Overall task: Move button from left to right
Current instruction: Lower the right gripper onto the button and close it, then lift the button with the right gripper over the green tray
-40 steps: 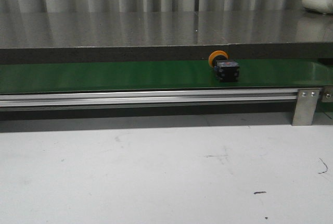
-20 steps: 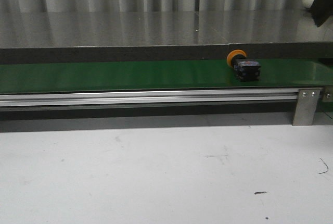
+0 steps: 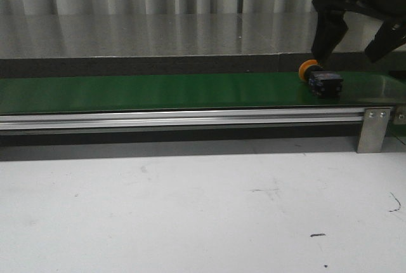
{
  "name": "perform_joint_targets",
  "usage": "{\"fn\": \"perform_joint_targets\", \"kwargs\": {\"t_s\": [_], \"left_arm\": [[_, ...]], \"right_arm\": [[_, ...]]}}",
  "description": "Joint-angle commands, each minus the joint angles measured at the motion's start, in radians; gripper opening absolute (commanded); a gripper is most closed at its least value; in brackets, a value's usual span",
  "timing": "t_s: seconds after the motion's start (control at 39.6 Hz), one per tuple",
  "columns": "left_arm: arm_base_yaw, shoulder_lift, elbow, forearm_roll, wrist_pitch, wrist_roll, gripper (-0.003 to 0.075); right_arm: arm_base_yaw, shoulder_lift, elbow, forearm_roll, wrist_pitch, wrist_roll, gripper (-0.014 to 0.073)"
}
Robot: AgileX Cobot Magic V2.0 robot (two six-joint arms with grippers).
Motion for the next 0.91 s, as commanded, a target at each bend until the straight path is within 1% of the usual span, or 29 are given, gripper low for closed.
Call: {"fn": "perform_joint_targets", "kwargs": {"t_s": [0.0, 0.25, 0.38, 0.43, 0.53, 0.66, 0.73, 0.81, 0.88], "left_arm": [[-0.007, 0.009, -0.023, -0.014, -0.083, -0.009, -0.0021], [-0.007, 0.009, -0.023, -0.014, -0.083, -0.009, -0.0021], [-0.007, 0.009, -0.023, -0.014, -0.083, -0.009, -0.0021], [-0.007, 0.009, -0.023, -0.014, -0.083, -0.009, -0.0021], [-0.007, 0.009, -0.023, -0.014, -0.083, -0.009, -0.0021], [-0.007, 0.009, -0.023, -0.014, -0.083, -0.009, -0.0021], [-0.007, 0.009, -0.023, -0.014, -0.083, -0.009, -0.0021], [-0.007, 0.009, -0.023, -0.014, -0.083, -0.009, -0.0021], [-0.007, 0.009, -0.023, -0.014, -0.083, -0.009, -0.0021]], "right_arm": [[0.002, -0.014, -0.062, 0.0, -0.019, -0.006, 0.0645], [0.002, 0.075, -0.099, 0.0, -0.001, -0.006, 0.0644], [0.002, 0.086, -0.1, 0.0, -0.001, -0.006, 0.0643], [0.002, 0.086, -0.1, 0.0, 0.003, -0.006, 0.0624], [0.002, 0.086, -0.1, 0.0, 0.015, -0.006, 0.0509], [0.002, 0.085, -0.1, 0.0, 0.02, -0.006, 0.0314], [0.002, 0.084, -0.1, 0.0, 0.022, -0.006, 0.0234], [0.002, 0.078, -0.1, 0.0, 0.022, -0.006, 0.0192], [0.002, 0.069, -0.1, -0.002, 0.022, -0.006, 0.019]]}}
